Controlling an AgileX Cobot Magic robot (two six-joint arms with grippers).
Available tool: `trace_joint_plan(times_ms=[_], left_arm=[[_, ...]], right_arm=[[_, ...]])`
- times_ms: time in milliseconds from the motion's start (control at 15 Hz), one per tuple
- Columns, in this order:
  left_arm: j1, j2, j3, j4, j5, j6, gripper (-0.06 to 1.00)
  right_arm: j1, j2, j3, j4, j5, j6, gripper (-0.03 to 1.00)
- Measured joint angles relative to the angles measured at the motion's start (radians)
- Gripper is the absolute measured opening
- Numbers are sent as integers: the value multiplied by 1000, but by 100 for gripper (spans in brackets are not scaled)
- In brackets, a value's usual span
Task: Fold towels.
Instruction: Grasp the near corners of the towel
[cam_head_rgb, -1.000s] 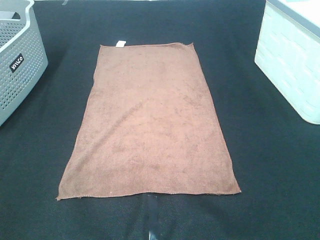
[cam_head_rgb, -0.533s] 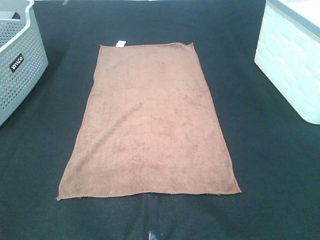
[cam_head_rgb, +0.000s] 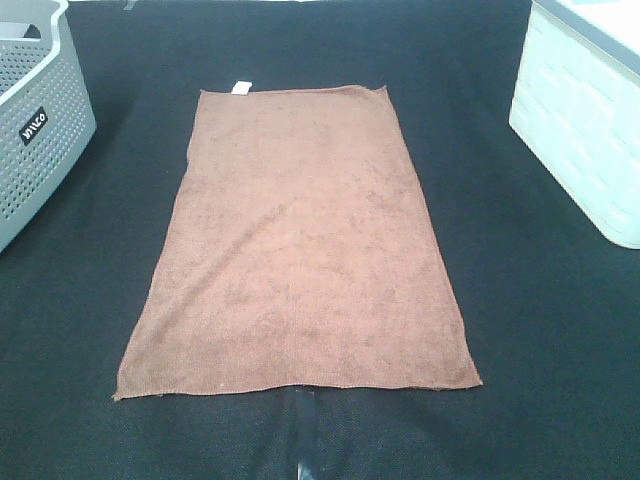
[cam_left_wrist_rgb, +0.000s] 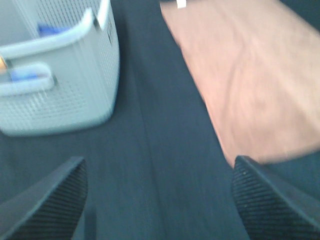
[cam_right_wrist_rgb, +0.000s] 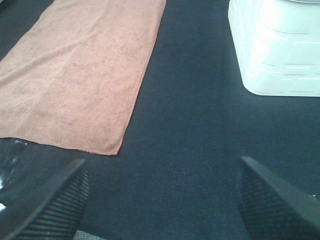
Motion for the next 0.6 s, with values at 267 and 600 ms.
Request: trace_joint_plan(times_ms=[267,600], left_arm=[[0,168,19,-113,-254,0,75],[0,568,20,-334,-373,0,75]], right_arm=[[0,180,-8,-39,-66,78,76],[0,554,-15,-39,-226,117,76]])
